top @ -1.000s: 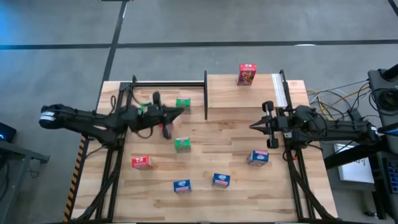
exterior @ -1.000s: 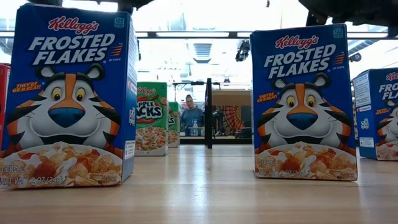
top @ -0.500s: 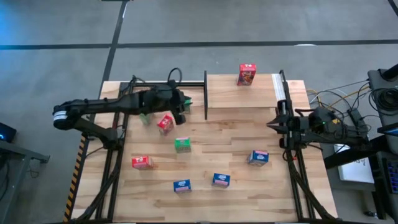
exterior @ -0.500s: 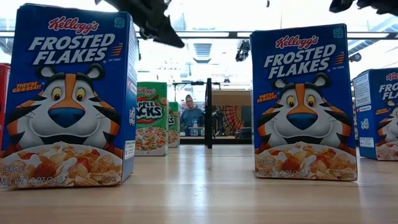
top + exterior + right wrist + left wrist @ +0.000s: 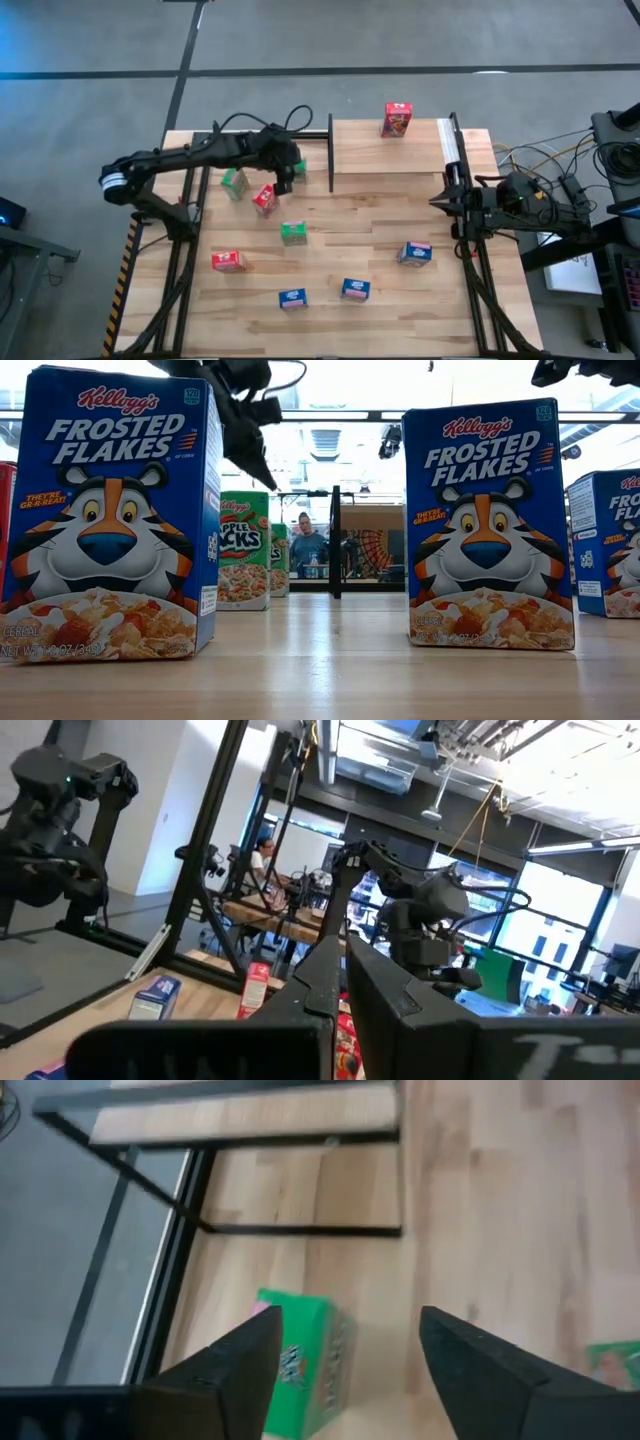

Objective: Stack cereal on shelf
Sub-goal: Put the top right green cereal box on the shelf

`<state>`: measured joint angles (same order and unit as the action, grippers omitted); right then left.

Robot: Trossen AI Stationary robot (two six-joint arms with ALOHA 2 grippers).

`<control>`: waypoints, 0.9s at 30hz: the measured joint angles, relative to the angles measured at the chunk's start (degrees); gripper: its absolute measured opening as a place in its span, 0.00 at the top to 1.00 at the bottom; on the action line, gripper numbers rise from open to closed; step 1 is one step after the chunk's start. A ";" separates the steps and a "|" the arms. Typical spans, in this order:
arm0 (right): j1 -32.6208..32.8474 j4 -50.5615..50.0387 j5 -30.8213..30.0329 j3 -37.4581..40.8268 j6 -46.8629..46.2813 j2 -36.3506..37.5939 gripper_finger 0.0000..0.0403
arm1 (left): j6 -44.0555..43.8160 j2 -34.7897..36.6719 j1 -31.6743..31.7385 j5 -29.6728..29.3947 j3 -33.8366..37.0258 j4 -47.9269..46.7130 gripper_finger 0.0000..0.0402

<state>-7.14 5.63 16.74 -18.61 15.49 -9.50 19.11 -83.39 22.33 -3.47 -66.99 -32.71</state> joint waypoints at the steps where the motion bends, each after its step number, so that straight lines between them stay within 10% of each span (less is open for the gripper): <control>1: 0.00 0.02 0.00 0.00 0.00 0.00 0.97 | 0.41 -0.41 0.65 -0.03 0.13 -0.14 0.42; 27: 0.00 -0.66 -0.22 0.04 -0.50 -0.04 0.97 | 7.54 -9.19 7.95 9.12 0.34 1.49 0.38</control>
<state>-7.14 4.97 16.51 -18.57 14.98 -9.54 26.65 -92.57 30.28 5.65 -66.65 -31.22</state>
